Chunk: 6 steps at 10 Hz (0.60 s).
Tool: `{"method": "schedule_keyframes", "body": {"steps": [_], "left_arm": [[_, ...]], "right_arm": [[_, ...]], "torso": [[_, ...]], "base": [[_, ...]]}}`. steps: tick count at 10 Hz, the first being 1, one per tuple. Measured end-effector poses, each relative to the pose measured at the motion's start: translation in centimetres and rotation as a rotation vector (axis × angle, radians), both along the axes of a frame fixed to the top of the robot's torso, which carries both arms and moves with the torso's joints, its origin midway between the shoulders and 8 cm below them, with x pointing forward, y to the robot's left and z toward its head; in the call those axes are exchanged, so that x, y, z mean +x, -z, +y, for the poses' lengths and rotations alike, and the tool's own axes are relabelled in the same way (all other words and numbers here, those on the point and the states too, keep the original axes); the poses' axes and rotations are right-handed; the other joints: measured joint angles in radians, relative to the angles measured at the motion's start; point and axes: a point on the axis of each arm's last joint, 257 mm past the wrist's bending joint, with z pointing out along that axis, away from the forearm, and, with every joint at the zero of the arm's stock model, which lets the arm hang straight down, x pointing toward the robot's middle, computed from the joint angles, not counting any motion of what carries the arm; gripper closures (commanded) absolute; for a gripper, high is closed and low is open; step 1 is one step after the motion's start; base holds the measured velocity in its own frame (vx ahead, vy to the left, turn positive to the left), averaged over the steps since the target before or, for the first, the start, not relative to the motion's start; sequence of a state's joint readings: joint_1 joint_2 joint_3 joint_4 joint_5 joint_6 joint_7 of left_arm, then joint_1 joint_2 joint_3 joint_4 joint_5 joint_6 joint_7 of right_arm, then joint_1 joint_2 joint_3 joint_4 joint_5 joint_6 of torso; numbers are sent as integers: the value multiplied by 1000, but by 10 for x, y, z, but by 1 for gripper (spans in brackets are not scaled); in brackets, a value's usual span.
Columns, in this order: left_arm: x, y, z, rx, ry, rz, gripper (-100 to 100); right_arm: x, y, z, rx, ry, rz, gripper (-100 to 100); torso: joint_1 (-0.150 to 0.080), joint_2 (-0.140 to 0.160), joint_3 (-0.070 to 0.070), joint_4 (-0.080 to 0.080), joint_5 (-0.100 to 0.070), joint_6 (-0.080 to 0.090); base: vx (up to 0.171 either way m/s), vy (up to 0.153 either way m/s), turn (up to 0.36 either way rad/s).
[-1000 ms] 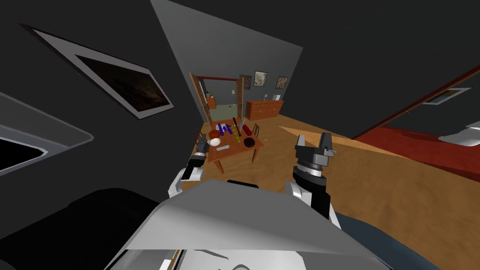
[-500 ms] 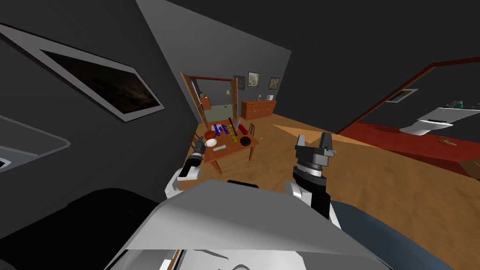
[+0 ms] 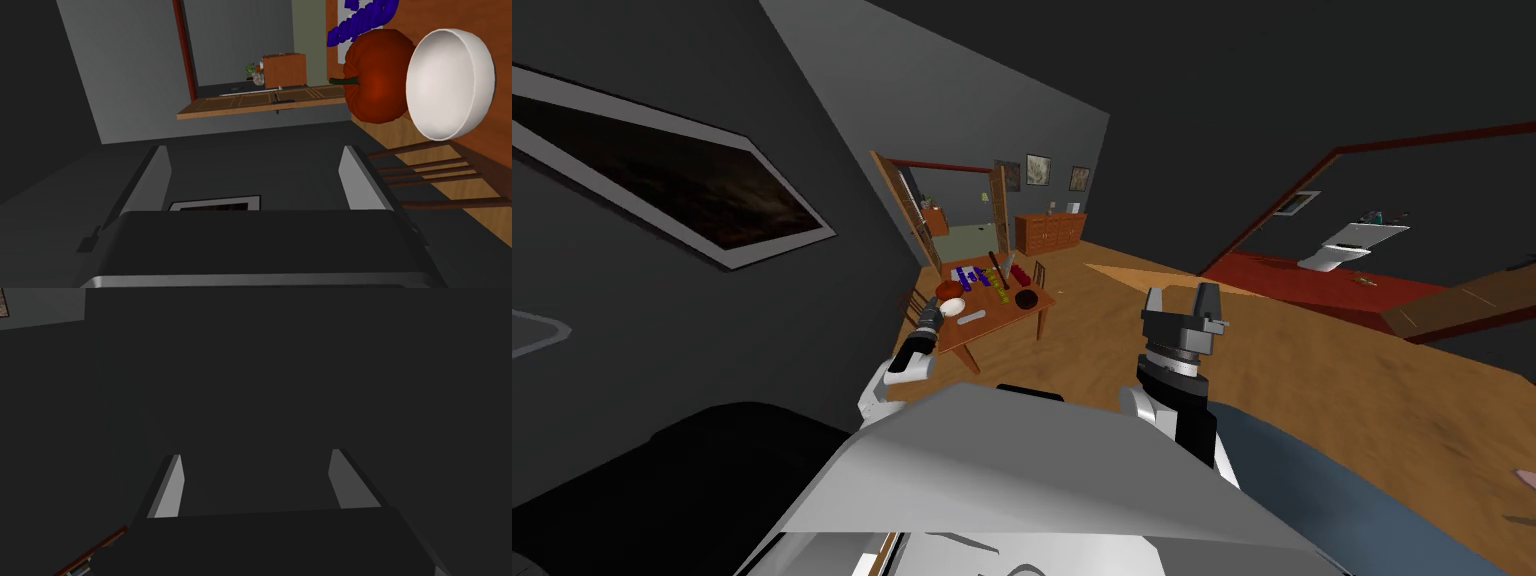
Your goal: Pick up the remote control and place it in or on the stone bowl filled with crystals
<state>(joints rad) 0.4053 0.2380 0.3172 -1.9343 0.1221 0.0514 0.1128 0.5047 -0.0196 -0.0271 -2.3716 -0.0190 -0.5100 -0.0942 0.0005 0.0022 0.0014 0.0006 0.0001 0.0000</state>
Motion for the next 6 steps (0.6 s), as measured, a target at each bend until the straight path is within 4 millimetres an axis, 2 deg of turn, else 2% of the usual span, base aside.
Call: {"method": "schedule_keyframes", "body": {"steps": [1,2,5,6], "left_arm": [[-3,6,9,-11,-18,23,-100],[-6,15,27,-27,-48,50,-100],[-15,39,54,-73,-116,124,-100],[-24,46,66,-91,-147,153,-100]], "right_arm": [[0,0,0,0,0,0,0],[0,0,0,0,0,0,0],[0,0,0,0,0,0,0],[0,0,0,0,0,0,0]], "torso": [[0,0,0,0,0,-1],[0,0,0,0,0,0],[0,-1,-1,0,0,-1],[0,-1,-1,0,0,0]], "base": [[-27,-25,-281],[-22,-11,-119],[-11,-16,-194],[-7,-9,-114]]}}
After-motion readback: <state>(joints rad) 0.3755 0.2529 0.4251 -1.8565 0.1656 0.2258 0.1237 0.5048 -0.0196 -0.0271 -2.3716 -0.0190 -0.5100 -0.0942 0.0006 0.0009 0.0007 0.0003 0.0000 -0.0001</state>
